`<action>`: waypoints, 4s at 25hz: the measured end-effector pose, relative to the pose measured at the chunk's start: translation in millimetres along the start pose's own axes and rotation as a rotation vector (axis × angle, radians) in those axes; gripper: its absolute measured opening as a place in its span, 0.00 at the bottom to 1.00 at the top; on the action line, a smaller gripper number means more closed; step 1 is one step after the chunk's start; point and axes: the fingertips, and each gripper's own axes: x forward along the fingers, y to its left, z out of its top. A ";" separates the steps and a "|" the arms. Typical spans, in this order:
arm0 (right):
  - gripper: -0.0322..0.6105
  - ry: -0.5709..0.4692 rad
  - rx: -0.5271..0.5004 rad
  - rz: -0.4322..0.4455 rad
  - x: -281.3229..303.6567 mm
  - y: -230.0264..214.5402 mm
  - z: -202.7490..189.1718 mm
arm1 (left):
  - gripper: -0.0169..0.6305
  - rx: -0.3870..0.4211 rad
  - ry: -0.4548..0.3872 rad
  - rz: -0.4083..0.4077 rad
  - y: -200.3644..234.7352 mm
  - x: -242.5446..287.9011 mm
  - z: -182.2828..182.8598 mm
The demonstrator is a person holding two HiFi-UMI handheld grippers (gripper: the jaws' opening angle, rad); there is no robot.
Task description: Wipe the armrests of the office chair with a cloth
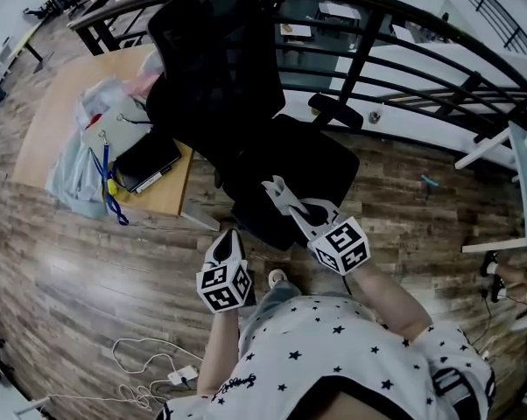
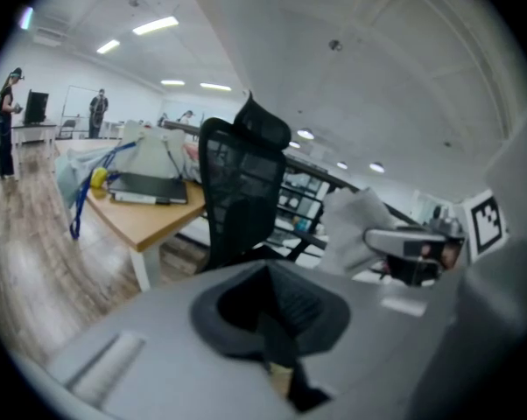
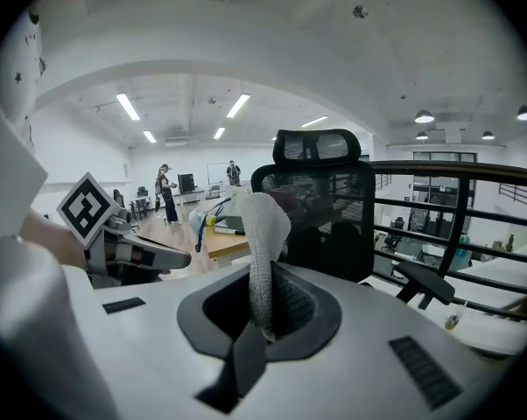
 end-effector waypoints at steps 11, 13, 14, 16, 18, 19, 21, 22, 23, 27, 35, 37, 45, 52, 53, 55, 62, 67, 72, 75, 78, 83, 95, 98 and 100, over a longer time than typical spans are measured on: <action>0.09 0.090 -0.124 0.089 71.8 -6.8 -6.5 | 0.04 -0.055 0.042 0.048 26.5 13.9 -11.3; 0.09 0.109 -0.166 0.117 88.3 -5.9 -8.2 | 0.04 -0.070 0.051 0.064 30.5 15.3 -15.5; 0.09 0.119 -0.188 0.133 96.9 -5.2 -10.0 | 0.04 -0.080 0.055 0.074 32.6 15.9 -18.4; 0.09 0.145 -0.232 0.170 112.8 -2.3 -15.4 | 0.04 -0.103 0.063 0.097 36.4 16.7 -25.0; 0.09 0.171 -0.275 0.206 128.0 0.6 -22.1 | 0.04 -0.128 0.070 0.123 40.9 18.9 -31.7; 0.09 0.183 -0.297 0.223 135.7 1.9 -25.5 | 0.04 -0.141 0.074 0.135 43.5 20.3 -35.0; 0.09 0.210 -0.341 0.255 149.9 4.3 -32.6 | 0.04 -0.168 0.081 0.159 48.0 22.5 -42.0; 0.09 0.224 -0.363 0.271 156.6 5.3 -36.8 | 0.04 -0.180 0.085 0.169 49.6 23.6 -45.6; 0.09 0.236 -0.384 0.285 163.3 5.8 -41.6 | 0.04 -0.190 0.088 0.177 51.1 24.9 -49.2; 0.09 0.276 -0.464 0.323 187.8 6.8 -60.7 | 0.04 -0.213 0.107 0.207 55.6 27.8 -62.3; 0.09 0.339 -0.617 0.371 230.8 10.5 -93.3 | 0.04 -0.269 0.146 0.255 65.1 28.9 -88.6; 0.09 0.349 -0.647 0.381 239.8 13.0 -100.0 | 0.04 -0.277 0.159 0.263 66.8 27.9 -95.0; 0.09 0.402 -0.715 0.411 260.7 18.2 -130.4 | 0.04 -0.284 0.189 0.266 69.6 28.0 -109.2; 0.09 0.466 -0.739 0.456 263.0 28.5 -157.7 | 0.04 -0.283 0.199 0.270 73.9 24.7 -115.9; 0.09 0.476 -0.741 0.462 262.4 29.7 -161.4 | 0.04 -0.283 0.198 0.270 73.9 23.9 -116.3; 0.09 0.496 -0.738 0.468 261.2 31.6 -167.5 | 0.04 -0.283 0.199 0.269 73.9 22.4 -117.2; 0.09 0.533 -0.709 0.461 261.6 33.9 -177.8 | 0.04 -0.285 0.200 0.268 77.7 18.6 -120.0; 0.09 0.557 -0.676 0.480 261.4 33.9 -177.4 | 0.04 -0.279 0.202 0.260 77.2 16.1 -120.7; 0.09 0.576 -0.661 0.475 261.6 34.0 -177.7 | 0.04 -0.268 0.198 0.246 78.5 14.1 -118.4; 0.09 0.586 -0.660 0.460 260.3 33.8 -178.3 | 0.04 -0.257 0.199 0.233 78.9 12.4 -117.6; 0.09 0.595 -0.684 0.457 255.4 35.4 -180.5 | 0.04 -0.247 0.202 0.223 79.2 8.9 -117.6; 0.09 0.598 -0.683 0.448 247.6 38.1 -185.4 | 0.04 -0.237 0.206 0.214 83.4 4.7 -119.9; 0.09 0.589 -0.698 0.459 216.7 43.1 -198.1 | 0.04 -0.236 0.214 0.185 67.0 0.8 -133.9; 0.09 0.580 -0.690 0.457 208.3 44.1 -201.5 | 0.04 -0.235 0.219 0.184 61.0 -1.6 -140.5; 0.09 0.580 -0.683 0.457 203.4 44.6 -203.8 | 0.04 -0.237 0.223 0.188 58.1 -2.9 -145.1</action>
